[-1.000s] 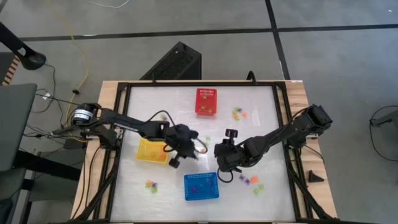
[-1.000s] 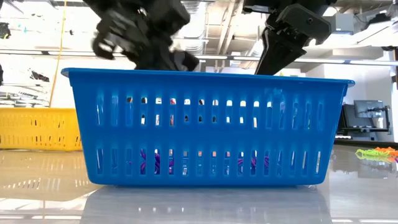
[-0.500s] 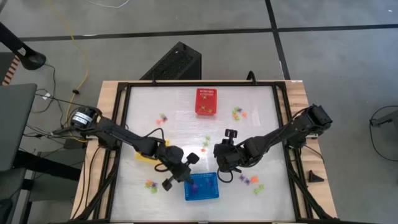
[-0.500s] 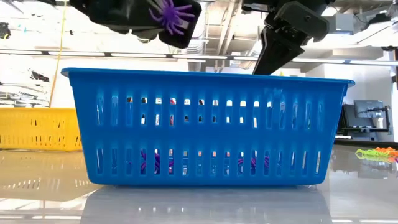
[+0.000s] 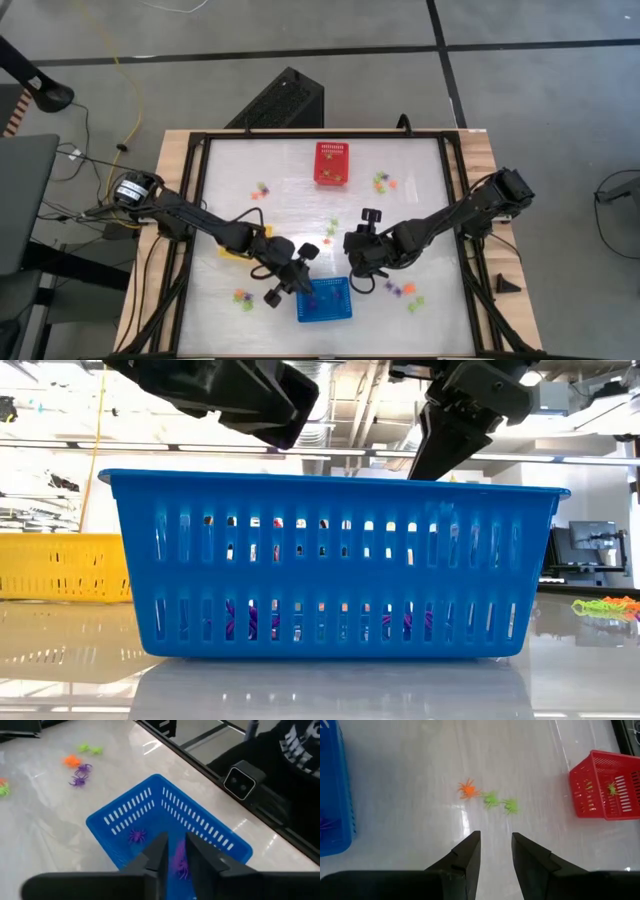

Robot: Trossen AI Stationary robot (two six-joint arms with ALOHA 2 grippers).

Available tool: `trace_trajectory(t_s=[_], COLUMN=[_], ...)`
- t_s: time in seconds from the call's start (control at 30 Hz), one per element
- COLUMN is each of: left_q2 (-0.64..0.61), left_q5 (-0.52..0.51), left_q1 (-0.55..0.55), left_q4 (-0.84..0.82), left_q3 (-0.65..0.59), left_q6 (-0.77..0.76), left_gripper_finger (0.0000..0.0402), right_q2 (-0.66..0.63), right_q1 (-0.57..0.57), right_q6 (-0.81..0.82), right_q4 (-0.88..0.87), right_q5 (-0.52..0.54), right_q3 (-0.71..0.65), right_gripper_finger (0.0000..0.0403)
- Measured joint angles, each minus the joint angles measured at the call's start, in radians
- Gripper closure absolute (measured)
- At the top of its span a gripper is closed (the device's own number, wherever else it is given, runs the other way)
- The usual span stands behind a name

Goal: Sort Halloween decoration
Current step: Put the purple spider toy into the blue basket, then put the green spider toy into the red basket

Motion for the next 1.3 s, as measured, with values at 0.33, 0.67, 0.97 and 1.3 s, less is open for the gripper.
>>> trace_trajectory(t_s=[0.33,0.67,0.97,1.3], left_q2=[-0.004,0.104,0.242,0.403], left_q5=[-0.160,-0.209,-0.196,-0.229], left_q1=[0.024,0.270,0.406,0.412], left_q4=[-0.003,0.022,0.166,0.064], left_q3=[0.000,0.002,0.020,0.179], left_q6=[0.011,-0.003,0.010,0.062], left_gripper_finger=[0.0265,0.0266,0.0267,0.0267], right_q2=[0.000,0.000,0.000,0.000], right_q1=[0.000,0.000,0.000,-0.001], right_q6=[-0.002,-0.003,-0.002,0.001], right_q4=[0.000,-0.004,-0.009,-0.013], right_q5=[0.000,0.000,0.000,0.000], right_q3=[0.000,0.000,0.000,0.000], right_gripper_finger=[0.0262,0.0262,0.0262,0.0262])
